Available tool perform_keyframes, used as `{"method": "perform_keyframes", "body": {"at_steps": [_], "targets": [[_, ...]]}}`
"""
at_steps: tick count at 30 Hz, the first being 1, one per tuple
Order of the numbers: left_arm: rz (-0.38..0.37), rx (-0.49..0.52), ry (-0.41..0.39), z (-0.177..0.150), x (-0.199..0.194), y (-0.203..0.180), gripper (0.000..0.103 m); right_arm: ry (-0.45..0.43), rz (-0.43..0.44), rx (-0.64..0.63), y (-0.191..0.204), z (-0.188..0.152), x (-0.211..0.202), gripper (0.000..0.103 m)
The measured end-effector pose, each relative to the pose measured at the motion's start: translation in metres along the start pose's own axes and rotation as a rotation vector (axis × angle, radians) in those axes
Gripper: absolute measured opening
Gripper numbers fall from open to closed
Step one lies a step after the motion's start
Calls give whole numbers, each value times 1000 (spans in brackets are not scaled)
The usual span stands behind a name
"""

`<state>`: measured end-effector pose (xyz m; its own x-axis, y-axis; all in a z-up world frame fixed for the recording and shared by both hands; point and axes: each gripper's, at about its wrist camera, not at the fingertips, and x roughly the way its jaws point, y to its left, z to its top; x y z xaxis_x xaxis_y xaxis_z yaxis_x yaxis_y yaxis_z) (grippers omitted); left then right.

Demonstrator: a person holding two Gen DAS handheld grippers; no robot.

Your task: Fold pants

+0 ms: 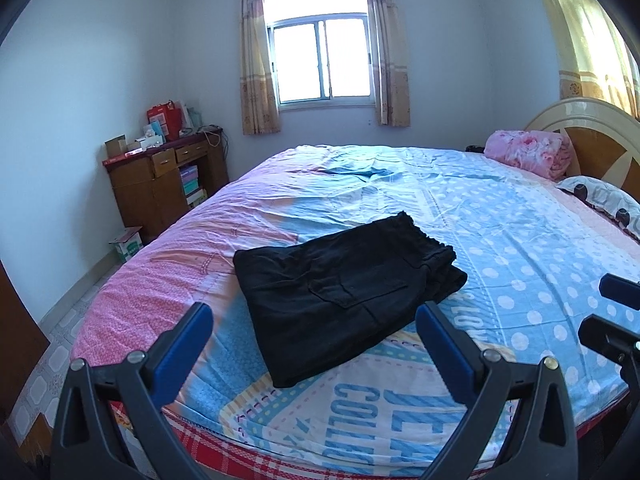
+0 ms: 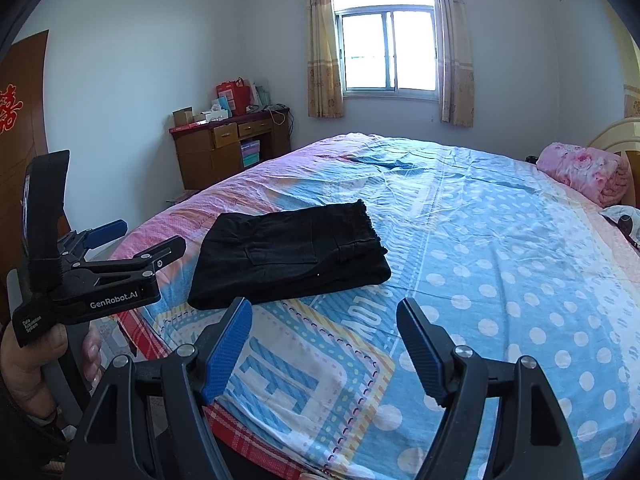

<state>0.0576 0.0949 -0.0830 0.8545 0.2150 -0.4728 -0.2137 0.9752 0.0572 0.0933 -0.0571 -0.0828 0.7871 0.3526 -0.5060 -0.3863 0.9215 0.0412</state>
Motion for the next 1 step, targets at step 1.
{"method": "perform_keyframes", "body": {"at_steps": [1], "targets": [[-7,2,3,0,0,0,103,1,0,1,0,0,1,76]]}}
